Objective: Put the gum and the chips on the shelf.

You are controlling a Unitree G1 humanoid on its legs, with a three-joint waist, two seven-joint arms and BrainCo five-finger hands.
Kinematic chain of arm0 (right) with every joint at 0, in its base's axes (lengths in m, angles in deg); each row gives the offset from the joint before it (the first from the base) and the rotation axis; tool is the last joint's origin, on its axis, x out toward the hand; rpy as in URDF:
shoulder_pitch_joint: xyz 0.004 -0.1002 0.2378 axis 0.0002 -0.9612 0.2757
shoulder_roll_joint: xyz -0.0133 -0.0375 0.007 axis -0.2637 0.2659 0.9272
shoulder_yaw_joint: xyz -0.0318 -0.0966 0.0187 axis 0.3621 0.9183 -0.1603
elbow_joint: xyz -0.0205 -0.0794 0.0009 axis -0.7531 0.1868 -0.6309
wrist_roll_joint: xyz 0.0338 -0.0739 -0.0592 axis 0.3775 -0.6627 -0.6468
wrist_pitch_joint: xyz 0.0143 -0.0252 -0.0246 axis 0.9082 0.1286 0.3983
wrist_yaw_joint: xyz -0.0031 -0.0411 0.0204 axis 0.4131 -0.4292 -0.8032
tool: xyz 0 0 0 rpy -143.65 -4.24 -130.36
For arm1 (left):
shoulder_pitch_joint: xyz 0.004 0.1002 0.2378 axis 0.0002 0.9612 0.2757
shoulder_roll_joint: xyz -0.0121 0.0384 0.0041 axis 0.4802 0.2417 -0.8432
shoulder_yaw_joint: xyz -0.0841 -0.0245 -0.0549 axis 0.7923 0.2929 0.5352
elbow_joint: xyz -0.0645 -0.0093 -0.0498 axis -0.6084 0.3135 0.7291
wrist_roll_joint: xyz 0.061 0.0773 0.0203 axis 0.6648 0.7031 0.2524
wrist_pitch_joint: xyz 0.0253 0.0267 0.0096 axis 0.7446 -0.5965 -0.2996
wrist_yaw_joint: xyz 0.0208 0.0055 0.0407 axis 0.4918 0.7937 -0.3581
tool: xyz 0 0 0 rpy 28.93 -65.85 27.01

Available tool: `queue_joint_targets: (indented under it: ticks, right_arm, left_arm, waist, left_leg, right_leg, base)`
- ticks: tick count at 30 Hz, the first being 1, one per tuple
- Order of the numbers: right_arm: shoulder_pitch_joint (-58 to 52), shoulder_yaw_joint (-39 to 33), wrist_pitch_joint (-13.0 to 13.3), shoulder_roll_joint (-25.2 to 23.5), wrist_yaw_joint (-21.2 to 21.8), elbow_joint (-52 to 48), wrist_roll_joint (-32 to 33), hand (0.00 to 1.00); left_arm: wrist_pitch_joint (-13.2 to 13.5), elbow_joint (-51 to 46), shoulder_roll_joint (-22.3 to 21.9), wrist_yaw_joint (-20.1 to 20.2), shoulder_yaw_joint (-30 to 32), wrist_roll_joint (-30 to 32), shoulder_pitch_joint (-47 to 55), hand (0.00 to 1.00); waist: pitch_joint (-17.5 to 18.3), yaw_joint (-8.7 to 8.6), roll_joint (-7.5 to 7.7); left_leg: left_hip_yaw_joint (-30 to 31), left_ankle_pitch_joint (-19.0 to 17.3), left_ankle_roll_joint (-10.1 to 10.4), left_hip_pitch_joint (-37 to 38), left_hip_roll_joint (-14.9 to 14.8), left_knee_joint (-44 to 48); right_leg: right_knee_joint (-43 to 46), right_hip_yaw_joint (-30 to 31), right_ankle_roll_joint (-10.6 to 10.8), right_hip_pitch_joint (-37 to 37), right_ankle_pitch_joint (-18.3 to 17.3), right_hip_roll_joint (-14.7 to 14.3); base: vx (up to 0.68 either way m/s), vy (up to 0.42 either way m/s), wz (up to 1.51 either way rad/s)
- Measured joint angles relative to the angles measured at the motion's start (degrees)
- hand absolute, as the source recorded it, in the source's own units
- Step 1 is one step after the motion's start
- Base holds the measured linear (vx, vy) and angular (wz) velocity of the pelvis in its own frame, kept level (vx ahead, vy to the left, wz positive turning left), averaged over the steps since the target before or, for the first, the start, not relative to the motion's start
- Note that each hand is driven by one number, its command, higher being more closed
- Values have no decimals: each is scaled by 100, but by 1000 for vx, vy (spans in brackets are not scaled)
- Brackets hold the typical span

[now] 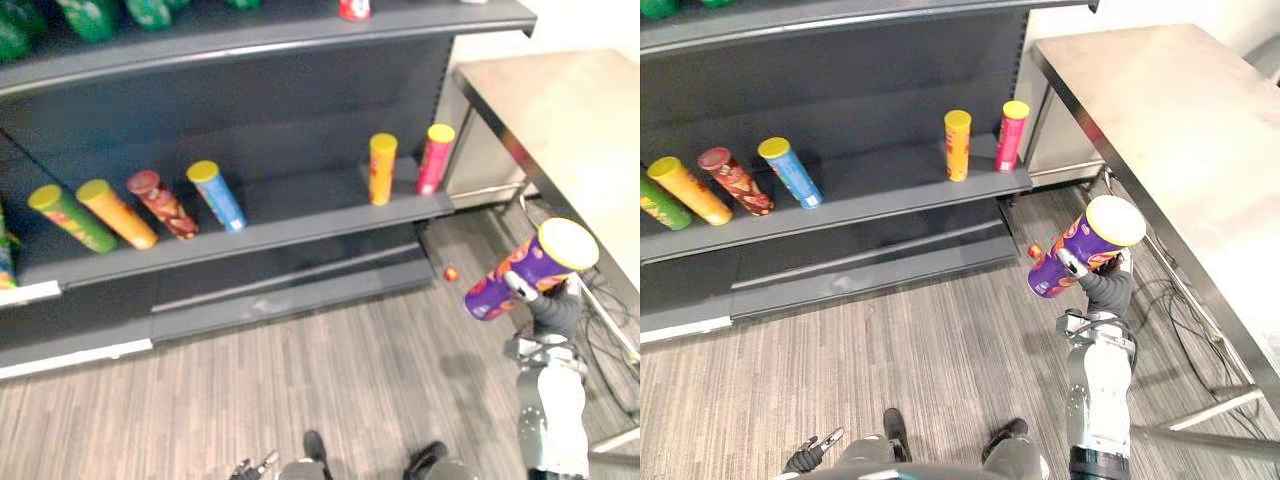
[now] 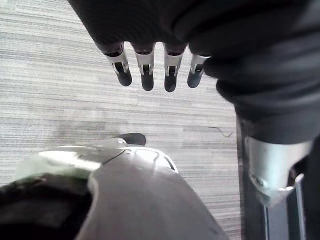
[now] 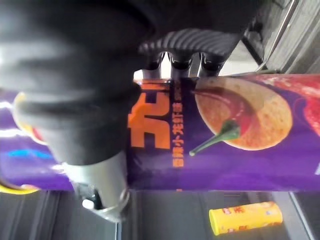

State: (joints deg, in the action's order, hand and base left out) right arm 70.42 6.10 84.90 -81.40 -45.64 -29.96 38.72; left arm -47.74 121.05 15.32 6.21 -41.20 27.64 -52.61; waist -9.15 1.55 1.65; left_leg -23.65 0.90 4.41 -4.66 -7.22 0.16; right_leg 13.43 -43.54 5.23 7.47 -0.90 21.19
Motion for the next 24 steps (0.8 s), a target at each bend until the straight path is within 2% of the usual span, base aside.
queue_joint_targets:
  ticks: [3,8,11,14,16,17,18,19,20,21,22,23,24]
  right_arm:
    - [-51,16,-1,0,9,11,-55,100]
    - [3,159,-3,1,93,44,-91,100]
    - [183,357,-2,1,140,198,-91,100]
    - [326,605,-5,60,149,453,-98,100]
    - [327,793,-7,106,163,478,-109,100]
    - [351,880,-7,109,183,480,-151,100]
    - [351,944,-7,114,192,480,-206,100]
    - [340,1009,-18,121,215,504,-273,100]
    - [335,1046,-39,126,222,546,-322,100]
    - [360,1118,-68,168,222,614,-337,100]
    - [371,1188,-72,193,222,631,-347,100]
    - [385,1252,-71,175,241,656,-445,100]
    - [413,1332,-72,148,274,664,-473,100]
  left_arm:
    - [0,-24,1,-3,2,-2,1,0]
    - [4,-74,-15,1,29,-22,4,0]
    - [11,-233,19,2,70,-59,4,0]
    - [70,-312,9,12,67,-267,-7,0]
    - [98,-349,-44,15,69,-355,-5,0]
    - [108,-364,-65,11,66,-448,6,0]
    - [108,-363,-76,8,64,-472,11,0]
    - [109,-362,-92,2,55,-485,13,0]
    - [115,-366,-91,-1,44,-485,20,0]
    - [118,-370,-96,-38,38,-473,48,0]
    - [118,-370,-102,-76,30,-468,65,0]
    - [116,-374,-107,-135,-19,-447,79,0]
    - [118,-381,-63,-182,-47,-445,50,0]
  waist:
    - [-4,3,5]
    - [-13,48,24]
    - [-82,83,132]
    - [-120,215,143]
    - [-135,370,129]
    - [-154,379,98]
    - [-169,369,73]
    - [-202,335,27]
    - [-208,328,16]
    - [-218,349,7]
    - [-230,336,-20]
    - [-286,307,-111]
    - [-289,291,-96]
  left_leg:
    - [-110,77,-16,1,-20,-112]
    - [-157,88,-15,-24,-45,-106]
    - [-155,9,-27,-182,-82,162]
    - [-53,-482,-12,-504,-318,943]
    - [-3,-832,-1,-653,-425,1371]
    - [88,-1084,-13,-753,-438,1582]
    - [128,-1158,-48,-786,-445,1641]
    - [269,-1212,-87,-784,-372,1665]
    - [385,-1238,-132,-751,-296,1667]
    - [531,-1252,-183,-679,-204,1663]
    - [623,-1253,-249,-601,-154,1661]
    - [836,-1263,-320,-504,-125,1615]
    - [1070,-1291,-398,-409,-99,1526]
  right_leg:
    - [-280,76,-51,56,182,-167]
    - [-459,85,-68,86,270,-268]
    - [-551,87,-58,83,294,-304]
    - [-619,2,-45,-29,312,-401]
    - [-600,-10,-15,-104,330,-383]
    - [-448,-7,0,-101,332,-301]
    - [-312,9,15,-89,342,-241]
    - [90,34,118,-53,415,-26]
    - [473,210,43,35,498,147]
    - [1035,734,-276,233,711,327]
    - [1357,1125,-536,374,892,358]
    - [1827,2008,-607,696,838,222]
    - [2000,2664,-324,840,186,-151]
  base:
    - [61,-5,-24]
    - [95,-20,-4]
    - [39,-31,0]
    - [7,-2,7]
    - [-22,125,4]
    - [-20,160,17]
    - [8,174,42]
    - [44,209,56]
    - [92,264,67]
    - [110,255,58]
    - [167,260,64]
    - [195,191,86]
    - [207,144,89]
